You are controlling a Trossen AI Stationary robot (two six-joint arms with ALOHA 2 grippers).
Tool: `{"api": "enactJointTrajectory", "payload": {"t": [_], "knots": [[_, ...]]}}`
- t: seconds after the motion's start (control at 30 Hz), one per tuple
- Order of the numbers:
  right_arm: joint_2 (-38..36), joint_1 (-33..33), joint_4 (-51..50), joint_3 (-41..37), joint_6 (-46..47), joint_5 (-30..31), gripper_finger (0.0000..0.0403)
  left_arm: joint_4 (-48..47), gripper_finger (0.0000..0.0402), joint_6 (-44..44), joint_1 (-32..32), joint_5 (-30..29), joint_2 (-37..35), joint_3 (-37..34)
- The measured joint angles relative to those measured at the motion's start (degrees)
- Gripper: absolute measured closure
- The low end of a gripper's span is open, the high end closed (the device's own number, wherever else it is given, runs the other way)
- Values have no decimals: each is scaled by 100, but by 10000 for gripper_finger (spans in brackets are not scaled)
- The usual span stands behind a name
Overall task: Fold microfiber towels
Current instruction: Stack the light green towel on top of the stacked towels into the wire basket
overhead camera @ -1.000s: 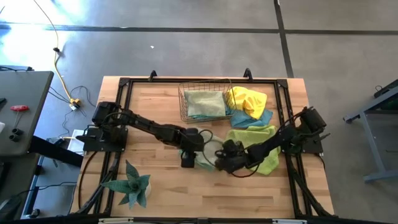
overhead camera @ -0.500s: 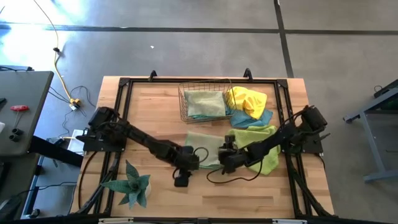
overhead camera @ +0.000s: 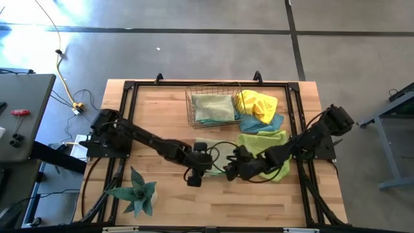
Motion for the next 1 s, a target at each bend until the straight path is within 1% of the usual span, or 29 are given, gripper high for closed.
{"api": "enactJointTrajectory", "payload": {"t": [0.07,0.13,0.23,0.33,0.43,0.5,0.6,0.87,1.0], "knots": [[0,158,-145,0,575,371,242,-89,266,203,146,3,23,-9],[21,259,-378,7,1115,524,241,-78,266,430,289,-29,23,-11],[59,372,-916,7,1918,521,234,-234,266,627,511,-40,23,-28],[170,376,-1209,4,2519,346,219,-350,266,637,668,98,50,-28],[324,322,-1133,11,2631,184,202,-487,266,639,703,116,119,-39],[480,273,-1089,11,2690,106,191,-411,266,601,667,133,199,-22],[678,177,-1006,11,2784,71,180,-483,266,497,602,153,346,-31],[1166,-106,-724,26,2698,43,178,-739,266,231,419,133,562,-31],[1287,-214,-271,20,2310,-4,178,-719,266,131,327,133,563,-31]]}}
